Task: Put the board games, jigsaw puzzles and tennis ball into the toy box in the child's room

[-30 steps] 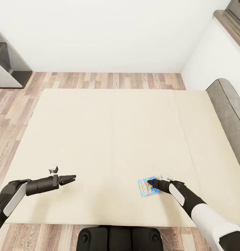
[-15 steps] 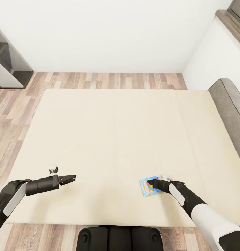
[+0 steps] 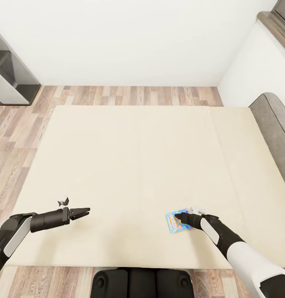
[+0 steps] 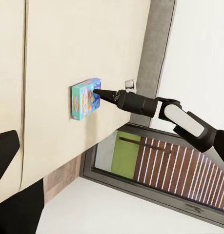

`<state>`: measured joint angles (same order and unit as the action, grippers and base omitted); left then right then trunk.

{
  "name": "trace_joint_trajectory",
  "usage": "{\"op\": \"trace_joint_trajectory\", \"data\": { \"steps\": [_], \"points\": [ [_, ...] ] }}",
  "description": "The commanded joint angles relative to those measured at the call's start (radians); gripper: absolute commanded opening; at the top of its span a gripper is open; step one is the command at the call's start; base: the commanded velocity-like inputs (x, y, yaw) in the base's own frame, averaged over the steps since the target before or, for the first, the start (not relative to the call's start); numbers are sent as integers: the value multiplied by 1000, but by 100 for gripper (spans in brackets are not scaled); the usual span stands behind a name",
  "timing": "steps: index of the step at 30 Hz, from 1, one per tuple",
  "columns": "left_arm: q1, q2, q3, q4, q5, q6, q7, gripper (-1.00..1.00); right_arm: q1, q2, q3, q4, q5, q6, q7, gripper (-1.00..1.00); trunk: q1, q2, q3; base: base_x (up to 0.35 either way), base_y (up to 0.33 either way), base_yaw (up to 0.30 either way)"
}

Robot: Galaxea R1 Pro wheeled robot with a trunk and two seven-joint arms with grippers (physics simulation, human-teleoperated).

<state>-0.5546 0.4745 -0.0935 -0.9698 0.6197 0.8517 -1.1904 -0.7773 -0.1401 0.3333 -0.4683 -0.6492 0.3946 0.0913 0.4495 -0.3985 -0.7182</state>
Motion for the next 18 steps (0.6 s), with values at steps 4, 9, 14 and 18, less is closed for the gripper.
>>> {"op": "trace_joint_trajectory", "data": {
  "steps": [4,9,14,18],
  "points": [
    [-1,1,-2,0,6,7,0,100,0,-1,4,-1,-1,4,1,100,1,-2,-1,0,34,0],
    [-1,1,-3,0,6,7,0,100,0,-1,4,-1,-1,4,1,100,1,-2,-1,0,142,0],
    [-1,1,-3,0,6,7,0,100,0,-1,4,-1,-1,4,1,100,1,-2,-1,0,214,0],
    [-1,2,-3,0,6,7,0,100,0,-1,4,-1,-1,4,1,100,1,-2,-1,0,223,0]
  ]
}}
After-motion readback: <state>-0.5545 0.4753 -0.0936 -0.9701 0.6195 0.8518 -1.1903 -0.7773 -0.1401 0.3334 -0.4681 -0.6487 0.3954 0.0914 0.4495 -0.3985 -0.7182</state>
